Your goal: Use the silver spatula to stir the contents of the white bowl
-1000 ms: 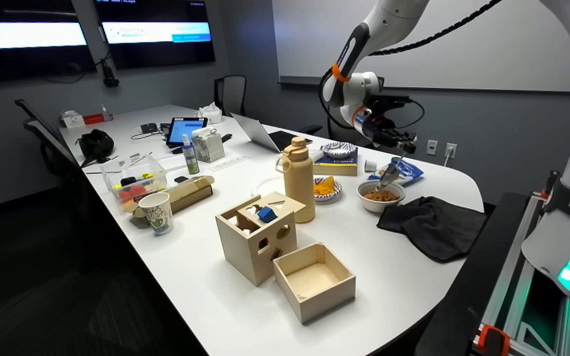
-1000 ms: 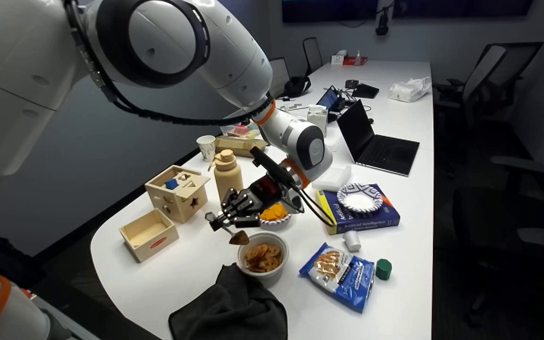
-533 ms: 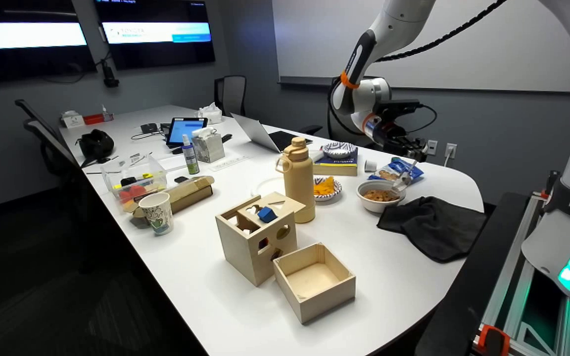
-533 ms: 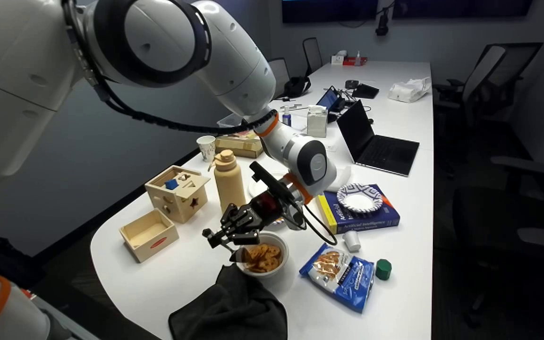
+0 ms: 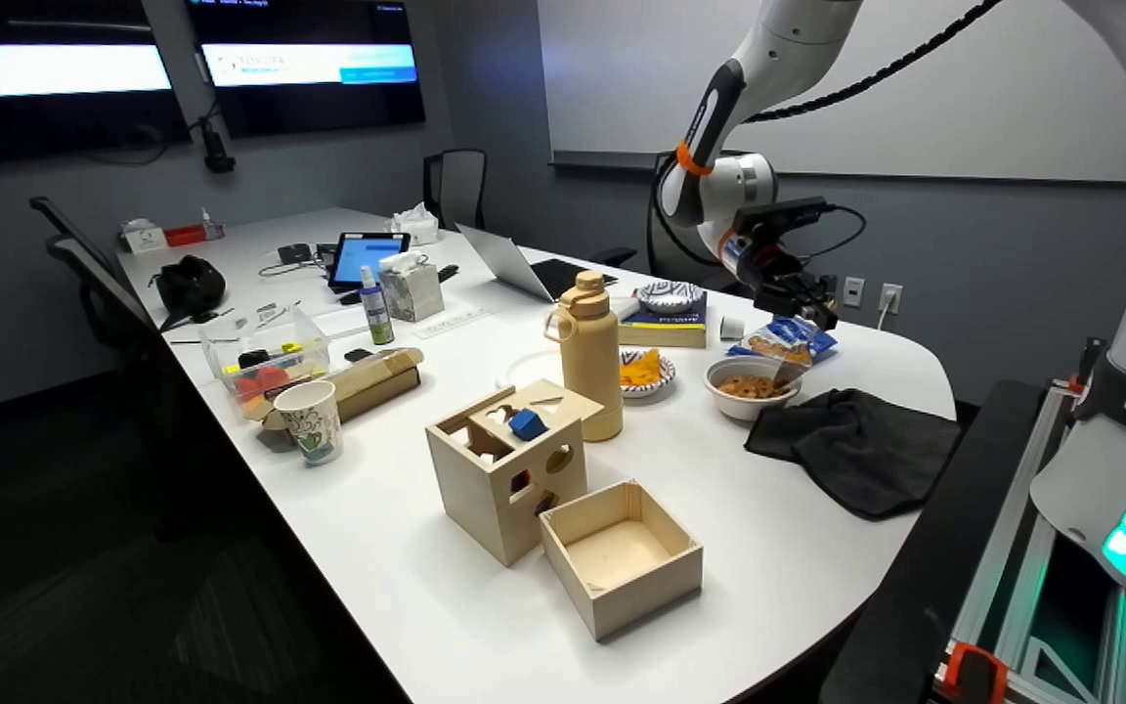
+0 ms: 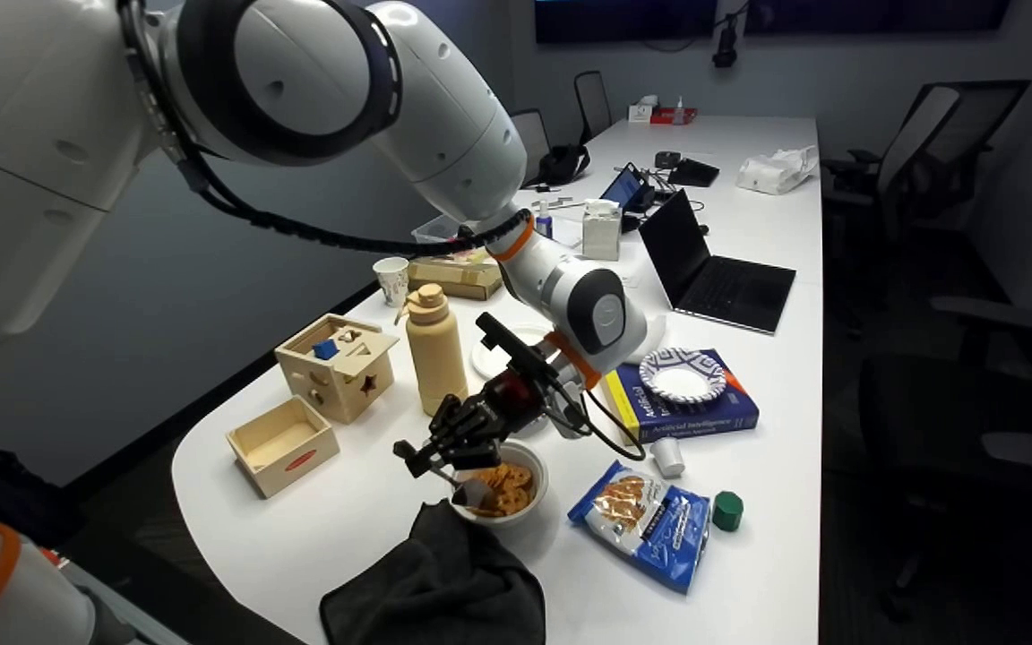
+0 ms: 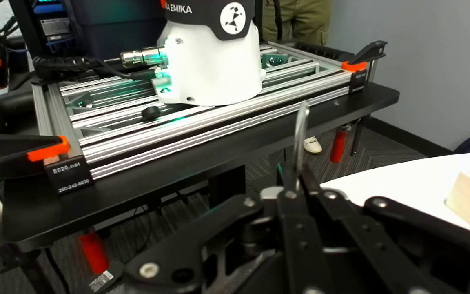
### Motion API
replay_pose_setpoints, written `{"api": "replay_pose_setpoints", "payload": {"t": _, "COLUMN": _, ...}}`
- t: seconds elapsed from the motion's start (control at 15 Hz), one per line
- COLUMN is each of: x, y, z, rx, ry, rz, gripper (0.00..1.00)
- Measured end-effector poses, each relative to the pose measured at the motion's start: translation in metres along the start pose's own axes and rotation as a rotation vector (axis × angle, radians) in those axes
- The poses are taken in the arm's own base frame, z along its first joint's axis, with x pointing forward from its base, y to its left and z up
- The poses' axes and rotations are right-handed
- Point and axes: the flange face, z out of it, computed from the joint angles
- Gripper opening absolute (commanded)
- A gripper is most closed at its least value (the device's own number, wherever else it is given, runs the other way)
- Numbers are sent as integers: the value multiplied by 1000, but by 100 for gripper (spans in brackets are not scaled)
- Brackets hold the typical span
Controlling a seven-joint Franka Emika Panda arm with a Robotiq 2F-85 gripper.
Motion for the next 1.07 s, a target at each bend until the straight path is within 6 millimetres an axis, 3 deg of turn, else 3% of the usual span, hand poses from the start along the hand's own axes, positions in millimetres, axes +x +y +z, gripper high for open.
{"api": "replay_pose_setpoints", "payload": {"t": 0.6, "x": 10, "y": -7, "z": -11, "rx": 6, "ry": 80, "rz": 55, "gripper": 1}}
{"api": "replay_pose_setpoints", "payload": {"t": 1.07, "x": 13, "y": -20, "z": -19, "rx": 0, "ry": 134, "rz": -18, "gripper": 1}}
